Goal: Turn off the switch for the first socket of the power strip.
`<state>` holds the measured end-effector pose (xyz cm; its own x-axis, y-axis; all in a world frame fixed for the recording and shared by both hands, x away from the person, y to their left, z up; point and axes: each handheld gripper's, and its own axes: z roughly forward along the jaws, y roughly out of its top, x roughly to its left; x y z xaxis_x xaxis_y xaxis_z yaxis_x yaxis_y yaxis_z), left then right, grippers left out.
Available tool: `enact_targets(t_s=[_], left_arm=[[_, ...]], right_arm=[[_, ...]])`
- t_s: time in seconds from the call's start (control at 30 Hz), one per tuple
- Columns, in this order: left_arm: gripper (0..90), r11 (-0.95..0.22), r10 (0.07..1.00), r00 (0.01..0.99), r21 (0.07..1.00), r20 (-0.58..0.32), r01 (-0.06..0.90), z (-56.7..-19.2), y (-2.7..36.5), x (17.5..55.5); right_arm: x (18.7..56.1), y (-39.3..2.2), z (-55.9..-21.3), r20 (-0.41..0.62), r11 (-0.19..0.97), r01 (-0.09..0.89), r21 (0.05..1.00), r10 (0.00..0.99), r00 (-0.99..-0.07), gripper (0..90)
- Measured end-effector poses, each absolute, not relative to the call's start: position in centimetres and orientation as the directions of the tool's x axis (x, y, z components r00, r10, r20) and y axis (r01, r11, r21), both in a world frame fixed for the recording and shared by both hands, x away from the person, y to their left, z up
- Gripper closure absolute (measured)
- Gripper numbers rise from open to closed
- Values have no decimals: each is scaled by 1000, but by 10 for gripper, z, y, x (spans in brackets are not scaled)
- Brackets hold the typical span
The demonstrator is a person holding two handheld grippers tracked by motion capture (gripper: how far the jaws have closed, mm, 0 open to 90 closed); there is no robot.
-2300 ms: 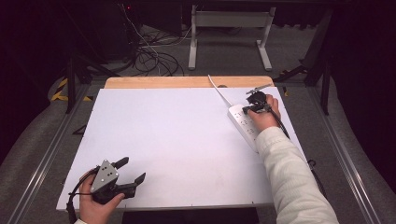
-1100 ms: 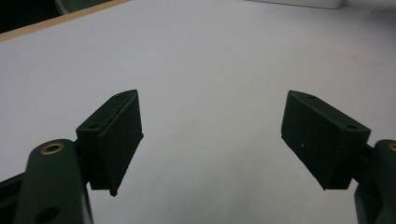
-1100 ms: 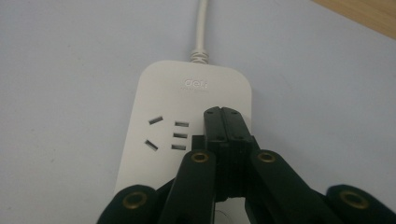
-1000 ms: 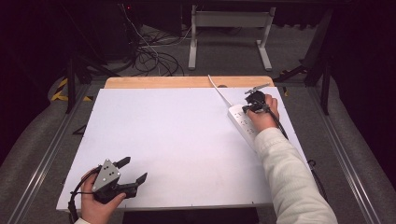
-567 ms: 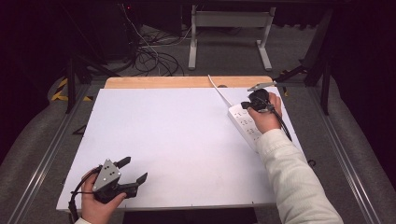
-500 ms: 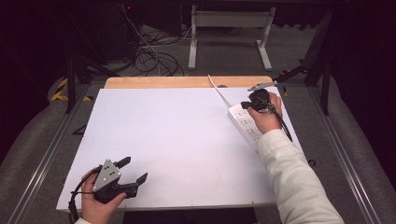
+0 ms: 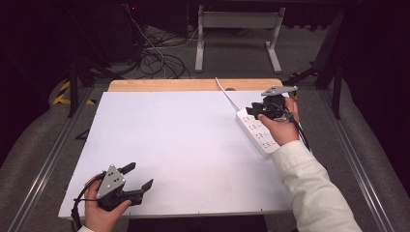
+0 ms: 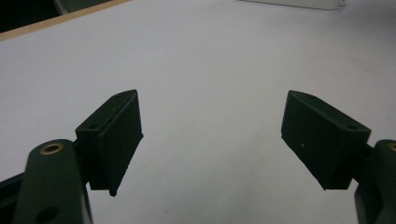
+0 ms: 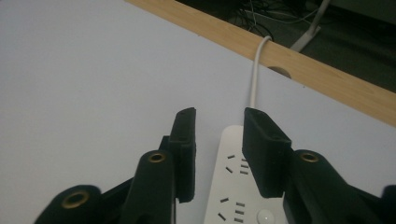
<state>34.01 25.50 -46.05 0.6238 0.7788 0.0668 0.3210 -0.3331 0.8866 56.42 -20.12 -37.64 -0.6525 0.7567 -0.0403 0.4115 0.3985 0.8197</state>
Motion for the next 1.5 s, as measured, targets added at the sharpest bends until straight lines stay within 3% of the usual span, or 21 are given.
enact_targets(t_s=[0.37, 0.7, 1.03, 1.5], left_arm=[[210, -327, 781, 621, 888, 62, 323, -460, 254, 339], [210, -318, 784, 618, 890, 55, 325, -460, 254, 339], [209, -330, 782, 620, 889, 68, 318, -460, 254, 339], [208, -329, 780, 623, 889, 65, 319, -460, 253, 338]], right_arm=[[525, -203, -360, -21, 357, 351, 866, 727, -687, 444], [490, -208, -365, -16, 334, 288, 898, 678, -735, 295], [457, -214, -391, 12, 313, 269, 911, 631, -775, 257], [429, -225, -436, 62, 295, 290, 910, 596, -801, 275]])
